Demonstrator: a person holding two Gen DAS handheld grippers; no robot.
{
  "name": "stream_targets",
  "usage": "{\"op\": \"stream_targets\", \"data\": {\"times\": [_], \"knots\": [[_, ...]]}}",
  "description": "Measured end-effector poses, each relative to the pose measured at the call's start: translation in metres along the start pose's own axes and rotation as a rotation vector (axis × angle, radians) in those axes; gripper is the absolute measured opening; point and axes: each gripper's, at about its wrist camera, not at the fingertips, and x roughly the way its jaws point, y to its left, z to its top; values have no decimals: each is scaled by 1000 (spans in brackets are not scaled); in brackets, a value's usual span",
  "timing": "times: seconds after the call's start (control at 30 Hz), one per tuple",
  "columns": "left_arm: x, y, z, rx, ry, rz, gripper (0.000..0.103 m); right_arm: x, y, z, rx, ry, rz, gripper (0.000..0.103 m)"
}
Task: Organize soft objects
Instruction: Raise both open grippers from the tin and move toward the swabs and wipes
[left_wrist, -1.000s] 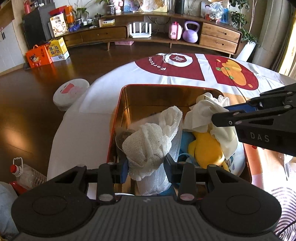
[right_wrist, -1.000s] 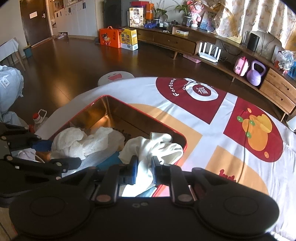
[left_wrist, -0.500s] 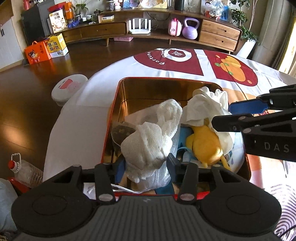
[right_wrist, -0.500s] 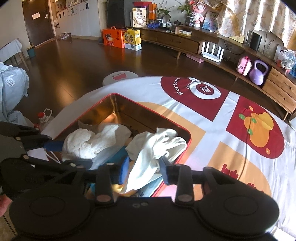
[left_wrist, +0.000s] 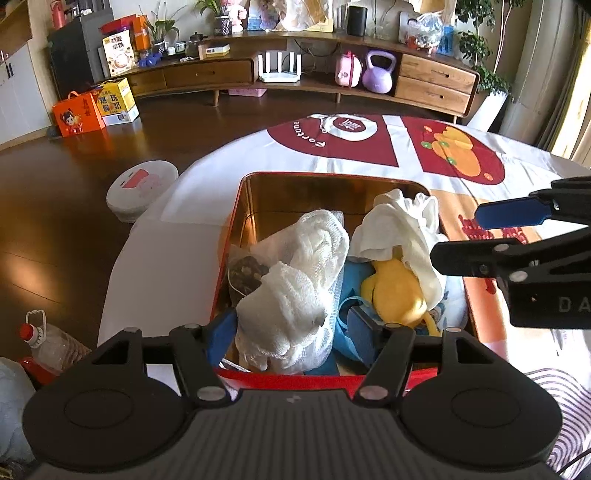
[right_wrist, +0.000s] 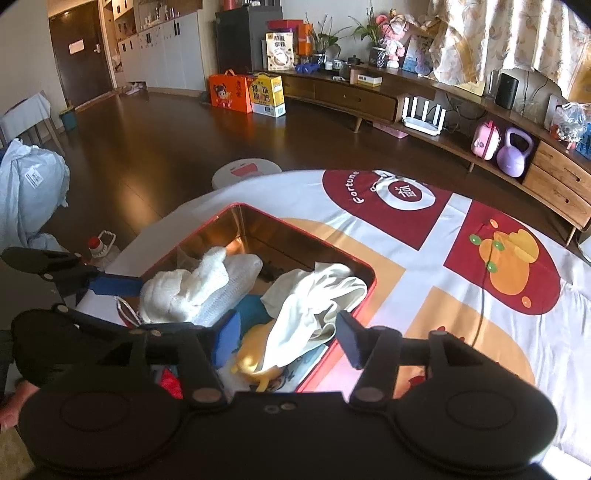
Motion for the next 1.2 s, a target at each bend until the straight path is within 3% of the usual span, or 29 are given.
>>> {"op": "stream_targets", "data": {"times": [0.17, 0.67, 0.97, 1.2], "knots": [[-13, -2, -1, 1, -33, 1, 70, -15, 0, -3, 3, -20, 16, 66], [-53, -20, -5, -24, -127, -20, 81, -70, -3, -23, 43, -92, 47, 99], [-74, -46, -14, 4, -165, -42, 85, -109, -20, -50, 99, -141, 46, 103], [-78, -80, -16, 36, -163, -89, 85, -138, -53, -77, 124, -147, -29, 103]]}}
